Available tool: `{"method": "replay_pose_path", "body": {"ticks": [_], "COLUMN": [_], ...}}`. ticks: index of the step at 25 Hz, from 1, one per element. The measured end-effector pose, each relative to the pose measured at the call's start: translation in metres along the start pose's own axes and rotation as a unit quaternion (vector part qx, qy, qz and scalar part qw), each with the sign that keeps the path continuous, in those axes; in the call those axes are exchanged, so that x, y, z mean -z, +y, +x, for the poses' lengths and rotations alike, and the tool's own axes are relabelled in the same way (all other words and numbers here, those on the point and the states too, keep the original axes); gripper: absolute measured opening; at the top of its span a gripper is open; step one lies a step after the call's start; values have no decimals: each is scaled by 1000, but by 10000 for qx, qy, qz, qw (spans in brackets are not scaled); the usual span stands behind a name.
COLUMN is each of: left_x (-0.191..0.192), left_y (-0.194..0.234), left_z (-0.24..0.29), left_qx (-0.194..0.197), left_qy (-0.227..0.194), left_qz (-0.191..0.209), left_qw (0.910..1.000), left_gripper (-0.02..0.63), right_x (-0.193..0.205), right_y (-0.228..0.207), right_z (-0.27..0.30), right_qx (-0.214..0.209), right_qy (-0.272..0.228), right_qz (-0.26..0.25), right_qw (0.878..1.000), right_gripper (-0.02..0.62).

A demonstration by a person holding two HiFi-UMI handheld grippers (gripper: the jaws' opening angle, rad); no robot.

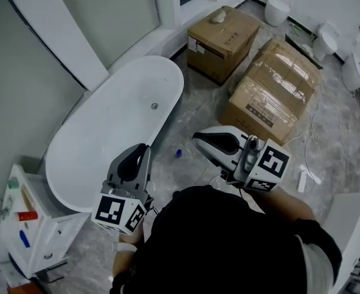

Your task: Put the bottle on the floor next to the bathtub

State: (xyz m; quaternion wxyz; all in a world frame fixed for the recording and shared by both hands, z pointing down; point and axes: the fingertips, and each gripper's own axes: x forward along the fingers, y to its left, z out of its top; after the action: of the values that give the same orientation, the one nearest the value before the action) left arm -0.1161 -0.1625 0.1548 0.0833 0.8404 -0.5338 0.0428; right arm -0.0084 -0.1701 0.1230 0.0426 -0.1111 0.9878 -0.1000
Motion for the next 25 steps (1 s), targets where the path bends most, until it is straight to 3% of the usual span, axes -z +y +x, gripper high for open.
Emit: {"method": "replay_pose_path", "body": {"ticks": [5, 14, 25], "left_x": [-1, -1, 5], "left_y": [9, 14, -9], "left_z": [0, 4, 10], "left_qx": [-133, -282, -213], "left_qy": [-42, -65, -32], "left_qz": [-41, -202, -175], "left_qw": [9999, 9994, 9996], "left_gripper": [44, 44, 40], "right_x": [7, 18, 21], "right_y": [-6, -15, -22], "right_z": [-4, -8, -21], "right_qx": [174, 265, 324], "right_qy": [171, 247, 261], "right_qz": [-246, -188, -122], "right_qw": [9994, 9992, 9991], "right_gripper": [28, 28, 28]}}
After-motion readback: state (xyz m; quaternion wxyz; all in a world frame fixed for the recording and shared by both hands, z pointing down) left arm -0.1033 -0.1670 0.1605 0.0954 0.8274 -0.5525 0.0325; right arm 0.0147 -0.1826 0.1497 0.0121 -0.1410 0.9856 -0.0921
